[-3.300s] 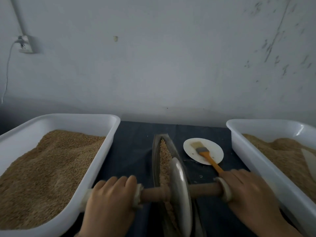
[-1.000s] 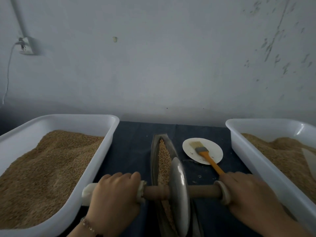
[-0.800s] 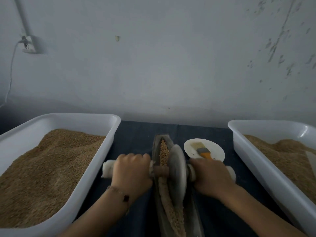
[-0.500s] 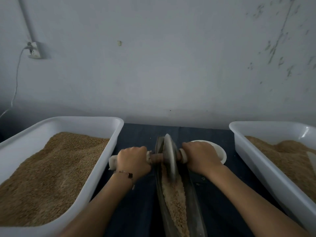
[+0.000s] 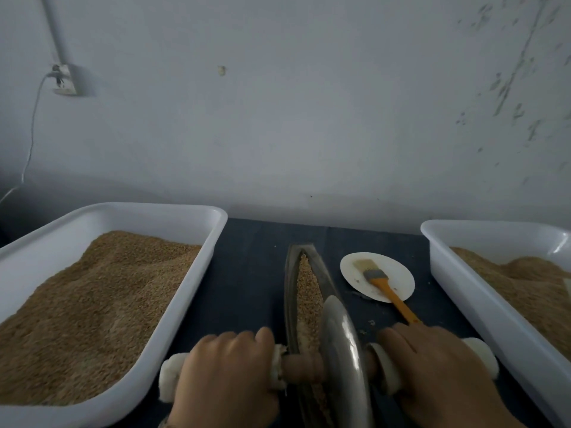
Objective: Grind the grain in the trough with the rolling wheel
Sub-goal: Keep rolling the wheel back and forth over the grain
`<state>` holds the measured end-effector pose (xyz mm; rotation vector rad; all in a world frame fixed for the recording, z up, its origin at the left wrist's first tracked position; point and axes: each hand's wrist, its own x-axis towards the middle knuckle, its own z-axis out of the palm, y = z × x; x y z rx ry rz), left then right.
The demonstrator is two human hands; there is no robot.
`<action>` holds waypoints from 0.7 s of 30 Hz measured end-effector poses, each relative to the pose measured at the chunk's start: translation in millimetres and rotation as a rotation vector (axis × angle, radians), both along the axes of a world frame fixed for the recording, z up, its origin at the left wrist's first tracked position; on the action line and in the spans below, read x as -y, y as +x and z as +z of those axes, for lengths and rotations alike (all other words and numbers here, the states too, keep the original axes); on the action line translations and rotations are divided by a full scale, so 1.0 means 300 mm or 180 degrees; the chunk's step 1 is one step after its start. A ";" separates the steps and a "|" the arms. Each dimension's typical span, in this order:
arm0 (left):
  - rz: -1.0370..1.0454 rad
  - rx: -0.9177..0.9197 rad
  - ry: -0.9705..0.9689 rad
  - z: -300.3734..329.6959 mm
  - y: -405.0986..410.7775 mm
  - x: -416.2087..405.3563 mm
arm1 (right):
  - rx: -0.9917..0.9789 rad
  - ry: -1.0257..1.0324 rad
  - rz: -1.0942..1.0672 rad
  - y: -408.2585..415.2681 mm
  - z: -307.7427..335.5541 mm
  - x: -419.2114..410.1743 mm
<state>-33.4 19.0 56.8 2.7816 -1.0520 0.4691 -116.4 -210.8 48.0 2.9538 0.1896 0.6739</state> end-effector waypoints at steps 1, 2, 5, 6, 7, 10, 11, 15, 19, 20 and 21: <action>0.0000 -0.0010 0.0011 -0.005 0.011 0.003 | 0.0052 -0.0019 0.0022 0.017 -0.010 0.006; 0.0076 -0.0135 0.0125 -0.016 0.029 0.012 | 0.0070 -0.0030 0.0015 0.042 -0.015 0.010; 0.0526 -0.0163 0.0155 -0.063 0.126 0.063 | 0.0116 0.0055 -0.0087 0.159 -0.038 0.042; 0.0555 -0.0112 0.0048 -0.082 0.168 0.079 | 0.0175 0.0063 -0.0111 0.209 -0.044 0.053; 0.0589 -0.0084 -0.0037 -0.095 0.210 0.097 | 0.0229 0.0070 -0.0145 0.258 -0.045 0.059; 0.0759 0.0123 -0.0304 -0.103 0.333 0.157 | 0.0266 0.0018 -0.0225 0.398 -0.036 0.095; 0.0834 0.0219 -0.0362 -0.096 0.364 0.172 | 0.0213 -0.0020 -0.0259 0.435 -0.030 0.103; 0.0852 0.0338 -0.0361 -0.085 0.410 0.188 | 0.0103 -0.0078 -0.0414 0.478 -0.023 0.122; 0.0583 0.0150 -0.0212 -0.098 0.335 0.144 | -0.0011 0.0169 -0.0458 0.359 -0.034 0.071; 0.0525 0.0037 -0.0177 -0.091 0.305 0.132 | 0.0039 0.0162 -0.0416 0.318 -0.033 0.060; 0.0455 -0.0042 -0.0130 -0.082 0.272 0.118 | 0.0071 0.0195 -0.0347 0.273 -0.027 0.046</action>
